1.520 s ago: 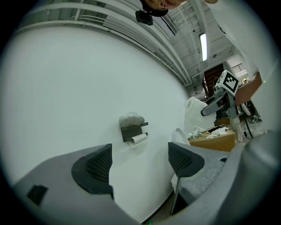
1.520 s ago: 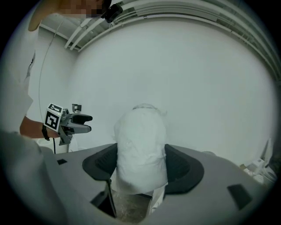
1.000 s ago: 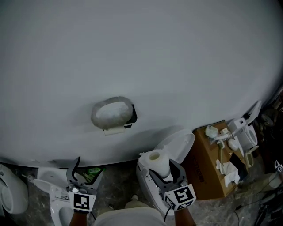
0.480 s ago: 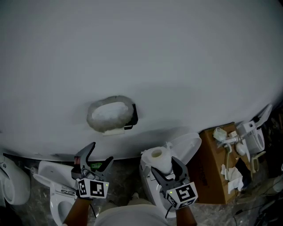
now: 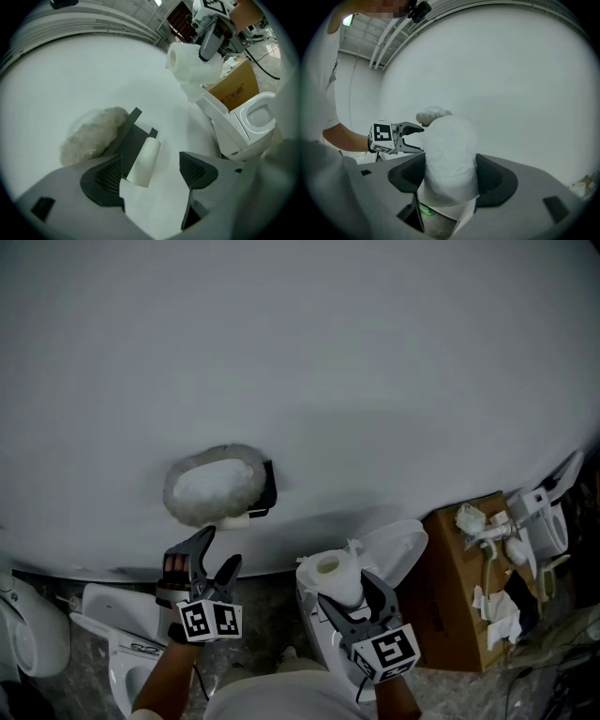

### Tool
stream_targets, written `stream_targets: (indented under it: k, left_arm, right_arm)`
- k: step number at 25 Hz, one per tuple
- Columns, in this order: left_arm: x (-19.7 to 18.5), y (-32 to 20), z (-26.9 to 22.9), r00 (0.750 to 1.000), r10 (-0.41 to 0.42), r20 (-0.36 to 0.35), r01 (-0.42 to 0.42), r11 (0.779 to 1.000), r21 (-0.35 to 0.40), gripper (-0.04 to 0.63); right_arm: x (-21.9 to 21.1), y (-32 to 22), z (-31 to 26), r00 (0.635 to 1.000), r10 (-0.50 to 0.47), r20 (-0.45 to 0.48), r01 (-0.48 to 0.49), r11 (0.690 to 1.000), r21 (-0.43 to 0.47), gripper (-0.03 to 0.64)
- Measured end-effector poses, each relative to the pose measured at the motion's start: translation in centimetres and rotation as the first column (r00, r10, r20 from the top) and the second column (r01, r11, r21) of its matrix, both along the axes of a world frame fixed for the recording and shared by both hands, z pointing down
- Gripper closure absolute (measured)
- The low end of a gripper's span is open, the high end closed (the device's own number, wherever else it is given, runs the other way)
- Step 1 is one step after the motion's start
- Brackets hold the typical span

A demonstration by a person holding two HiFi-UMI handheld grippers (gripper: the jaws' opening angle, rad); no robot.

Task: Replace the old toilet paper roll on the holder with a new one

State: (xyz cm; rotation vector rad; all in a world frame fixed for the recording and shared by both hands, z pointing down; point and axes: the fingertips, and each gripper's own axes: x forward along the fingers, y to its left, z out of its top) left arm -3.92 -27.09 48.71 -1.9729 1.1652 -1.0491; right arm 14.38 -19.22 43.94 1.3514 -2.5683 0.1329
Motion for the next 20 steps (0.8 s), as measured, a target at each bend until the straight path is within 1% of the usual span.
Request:
stream_targets:
  k: [6,11,13,15,18,20]
  left_arm:
    - [0.6,-2.5,0.3,0.996,-0.036,0.079,0.036,0.999,0.004,0.215]
    - [0.6,-3.9,0.9,0.988,-0.080,0.135,0.082,0.997,-0.011,0.235]
    - [0.6,-4.2,1.0,0.984,-0.093,0.153,0.095,0.995,-0.006,0.245]
    - [0.8,-4.6,1.1,0.978,-0.098,0.185,0.098,0.995,0.007,0.256]
    - [1.1,-5.4,1.4,0.969,-0.106,0.224,0.105,0.994,0.017,0.281]
    - [1.1,-5.7,1.7,0.967,-0.115,0.229,0.117,0.993,0.007,0.339]
  right_arm:
    - [1.5,-0.3,0.0,1.000,0.002,0.013,-0.003,1.000,0.006,0.301]
    - [2.6,-0.7,0.4,1.000,0.003,0.022,-0.003,1.000,0.004,0.301]
    - [2.6,-0.7,0.4,1.000,-0.009,0.027,0.009,1.000,0.006,0.301]
    - [2.7,-0.7,0.6,0.999,-0.015,0.031,0.015,1.000,0.001,0.301]
    - [2.9,-1.0,0.9,0.999,-0.016,0.038,0.017,1.000,-0.002,0.301]
    - [3.0,-1.2,0.8,0.999,-0.024,0.042,0.024,1.000,0.003,0.301]
